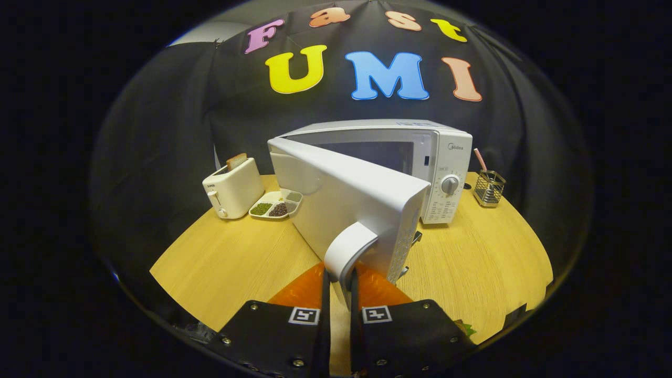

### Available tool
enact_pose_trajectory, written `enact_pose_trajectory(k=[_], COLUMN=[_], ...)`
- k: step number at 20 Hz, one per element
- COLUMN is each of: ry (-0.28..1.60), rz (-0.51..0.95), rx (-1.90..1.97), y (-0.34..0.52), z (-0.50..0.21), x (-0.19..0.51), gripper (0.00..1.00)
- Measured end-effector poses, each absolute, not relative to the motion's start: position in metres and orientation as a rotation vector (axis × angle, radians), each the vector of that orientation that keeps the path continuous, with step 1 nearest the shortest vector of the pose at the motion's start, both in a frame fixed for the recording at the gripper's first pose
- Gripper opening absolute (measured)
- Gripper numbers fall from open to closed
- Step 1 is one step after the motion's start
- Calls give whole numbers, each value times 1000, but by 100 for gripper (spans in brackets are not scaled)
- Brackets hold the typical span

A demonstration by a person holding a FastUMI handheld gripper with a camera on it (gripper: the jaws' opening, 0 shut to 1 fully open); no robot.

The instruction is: Open the microwave, put the food inside, and close the microwave door.

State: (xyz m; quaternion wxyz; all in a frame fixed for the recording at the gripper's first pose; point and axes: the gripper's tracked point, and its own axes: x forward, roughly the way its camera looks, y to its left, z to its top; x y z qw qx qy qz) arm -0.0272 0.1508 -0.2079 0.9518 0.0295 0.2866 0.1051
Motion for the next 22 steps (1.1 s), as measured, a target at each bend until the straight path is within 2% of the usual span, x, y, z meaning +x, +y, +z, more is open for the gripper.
enact_pose_trajectory(k=[7, 8, 10, 18, 22], ry=[574, 579, 580, 558, 559], rz=[264, 268, 273, 384, 531], rx=[63, 66, 68, -6, 8], y=[189, 195, 203, 266, 314], z=[-208, -209, -207, -205, -202], x=[-57, -61, -67, -100, -125], gripper=[23, 30, 39, 40, 39])
